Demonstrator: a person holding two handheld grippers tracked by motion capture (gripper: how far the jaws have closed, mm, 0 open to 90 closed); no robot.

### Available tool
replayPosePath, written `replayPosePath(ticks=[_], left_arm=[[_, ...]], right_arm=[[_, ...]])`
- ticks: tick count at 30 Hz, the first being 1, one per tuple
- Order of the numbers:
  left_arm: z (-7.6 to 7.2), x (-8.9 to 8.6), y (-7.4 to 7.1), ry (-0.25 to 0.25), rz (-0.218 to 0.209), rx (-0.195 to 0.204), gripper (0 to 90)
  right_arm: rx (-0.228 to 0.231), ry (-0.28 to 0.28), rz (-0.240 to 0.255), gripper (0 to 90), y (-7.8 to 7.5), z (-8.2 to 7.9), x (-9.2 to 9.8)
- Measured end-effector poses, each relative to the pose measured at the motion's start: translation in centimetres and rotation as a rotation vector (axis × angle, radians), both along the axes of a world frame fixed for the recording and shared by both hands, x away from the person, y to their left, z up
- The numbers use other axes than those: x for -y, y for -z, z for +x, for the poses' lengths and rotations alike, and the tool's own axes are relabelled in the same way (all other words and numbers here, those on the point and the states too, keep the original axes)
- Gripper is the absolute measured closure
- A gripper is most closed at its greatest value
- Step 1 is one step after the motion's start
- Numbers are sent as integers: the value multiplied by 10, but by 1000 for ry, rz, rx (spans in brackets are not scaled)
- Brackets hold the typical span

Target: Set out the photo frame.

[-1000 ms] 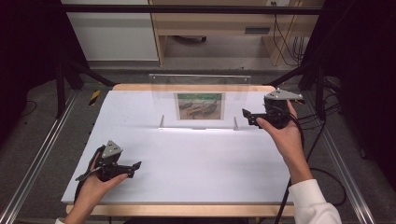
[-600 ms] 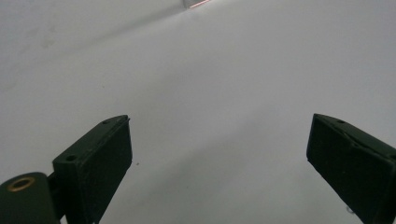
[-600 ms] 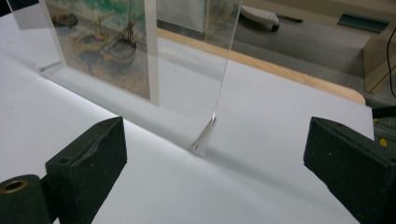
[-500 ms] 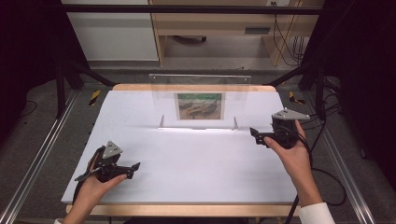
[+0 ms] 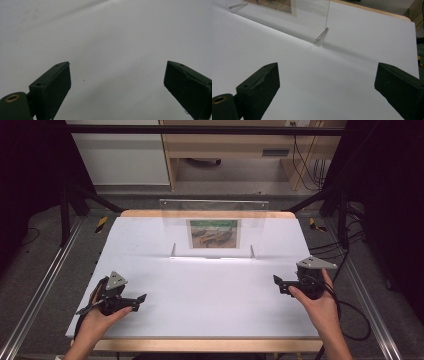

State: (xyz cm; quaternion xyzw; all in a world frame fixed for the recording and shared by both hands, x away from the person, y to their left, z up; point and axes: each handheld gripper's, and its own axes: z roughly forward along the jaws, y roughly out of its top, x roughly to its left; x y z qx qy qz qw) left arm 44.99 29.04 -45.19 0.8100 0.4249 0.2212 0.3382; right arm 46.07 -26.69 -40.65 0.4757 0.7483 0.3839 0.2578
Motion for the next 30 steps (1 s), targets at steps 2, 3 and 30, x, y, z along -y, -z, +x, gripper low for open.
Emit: replayPosePath(ticks=[2, 3, 30], left_arm=[[-1, -2, 0, 1, 3, -2, 73], [-1, -3, 0, -2, 3, -1, 73], [-6, -36, 3, -75, 36, -8, 70]], right_arm=[[-14, 5, -2, 65, 8, -3, 3], [-20, 6, 2, 65, 9, -4, 3], [-175, 49, -74, 67, 66, -35, 14]])
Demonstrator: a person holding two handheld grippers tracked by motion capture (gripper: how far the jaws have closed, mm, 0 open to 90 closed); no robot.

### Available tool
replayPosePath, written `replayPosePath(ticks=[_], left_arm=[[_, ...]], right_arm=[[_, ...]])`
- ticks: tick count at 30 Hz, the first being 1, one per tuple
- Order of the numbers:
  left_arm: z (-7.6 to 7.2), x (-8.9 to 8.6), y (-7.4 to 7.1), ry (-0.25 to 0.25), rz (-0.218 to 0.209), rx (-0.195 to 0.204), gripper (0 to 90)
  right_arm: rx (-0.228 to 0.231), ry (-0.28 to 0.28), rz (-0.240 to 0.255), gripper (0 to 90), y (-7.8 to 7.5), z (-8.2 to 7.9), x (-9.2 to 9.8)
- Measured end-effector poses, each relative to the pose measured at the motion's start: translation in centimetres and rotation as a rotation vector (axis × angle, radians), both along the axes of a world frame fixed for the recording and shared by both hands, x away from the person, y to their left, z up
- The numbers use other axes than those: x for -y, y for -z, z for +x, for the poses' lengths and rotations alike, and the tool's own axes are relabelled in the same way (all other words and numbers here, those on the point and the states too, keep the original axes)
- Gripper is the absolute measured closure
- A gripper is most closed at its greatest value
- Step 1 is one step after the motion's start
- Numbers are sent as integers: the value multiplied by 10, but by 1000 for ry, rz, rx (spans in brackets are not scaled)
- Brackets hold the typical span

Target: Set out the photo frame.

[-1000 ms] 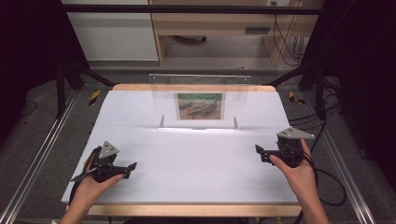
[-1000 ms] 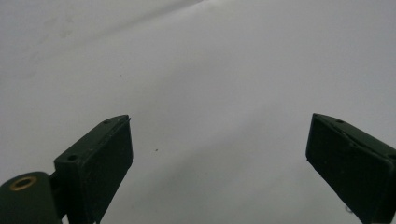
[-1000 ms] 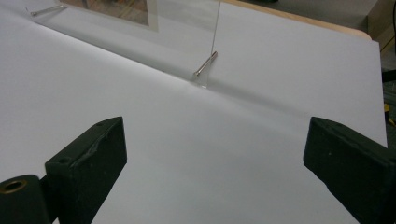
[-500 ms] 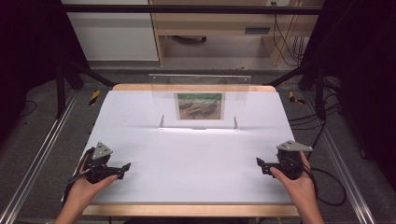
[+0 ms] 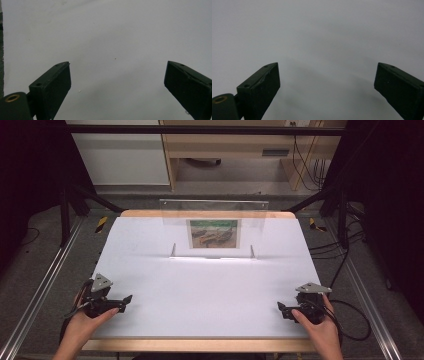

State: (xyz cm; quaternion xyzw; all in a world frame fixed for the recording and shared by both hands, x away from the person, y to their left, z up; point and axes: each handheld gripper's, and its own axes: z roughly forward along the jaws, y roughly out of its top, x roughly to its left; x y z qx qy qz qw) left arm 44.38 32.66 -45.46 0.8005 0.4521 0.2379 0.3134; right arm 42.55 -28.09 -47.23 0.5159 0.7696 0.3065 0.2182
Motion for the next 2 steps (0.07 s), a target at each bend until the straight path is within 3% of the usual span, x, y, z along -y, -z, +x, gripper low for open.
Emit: replayPosePath(ticks=[2], left_arm=[[0, 0, 1, -1, 4, -1, 70]], right_arm=[[0, 8, -4, 68, 1, 0, 1]])
